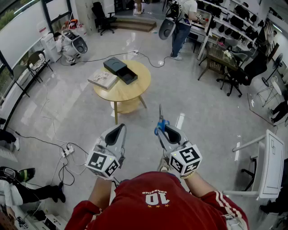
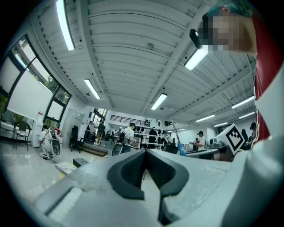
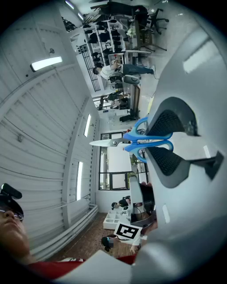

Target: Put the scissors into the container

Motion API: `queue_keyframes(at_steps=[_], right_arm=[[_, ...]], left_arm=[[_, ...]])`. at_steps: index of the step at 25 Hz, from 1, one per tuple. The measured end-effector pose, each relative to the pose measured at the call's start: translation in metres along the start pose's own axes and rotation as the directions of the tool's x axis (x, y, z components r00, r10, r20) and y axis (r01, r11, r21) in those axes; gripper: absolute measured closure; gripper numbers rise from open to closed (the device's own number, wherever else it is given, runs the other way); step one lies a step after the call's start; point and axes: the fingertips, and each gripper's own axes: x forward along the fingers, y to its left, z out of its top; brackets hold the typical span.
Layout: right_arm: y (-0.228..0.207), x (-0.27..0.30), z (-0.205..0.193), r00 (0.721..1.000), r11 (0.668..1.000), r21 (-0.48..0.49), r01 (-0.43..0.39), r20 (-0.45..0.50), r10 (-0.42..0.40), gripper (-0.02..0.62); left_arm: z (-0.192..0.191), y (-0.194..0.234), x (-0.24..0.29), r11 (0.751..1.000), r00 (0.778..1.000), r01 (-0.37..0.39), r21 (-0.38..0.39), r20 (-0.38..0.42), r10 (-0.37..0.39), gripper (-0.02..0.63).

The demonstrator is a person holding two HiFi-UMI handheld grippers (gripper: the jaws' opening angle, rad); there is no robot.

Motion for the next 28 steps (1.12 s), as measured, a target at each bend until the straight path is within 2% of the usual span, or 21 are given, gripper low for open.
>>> queue_keyframes(at_steps=[15, 28], right_arm=[[0.004, -0.002, 0.001, 1.000, 1.000, -0.015, 0.022, -0.003, -0.022, 0.515], [0.016, 0.003, -0.005, 0.999, 1.000, -0.023, 0.007, -0.033, -0.007, 0.515]], left_arm=[[0.000, -0.004, -0.007, 1.000, 1.000, 0.012, -0.010, -0.002, -0.012, 0.604], [-0.005, 0.005, -0.012, 0.999, 1.000, 0.026, -0.038, -0.006, -0.027, 0.604]])
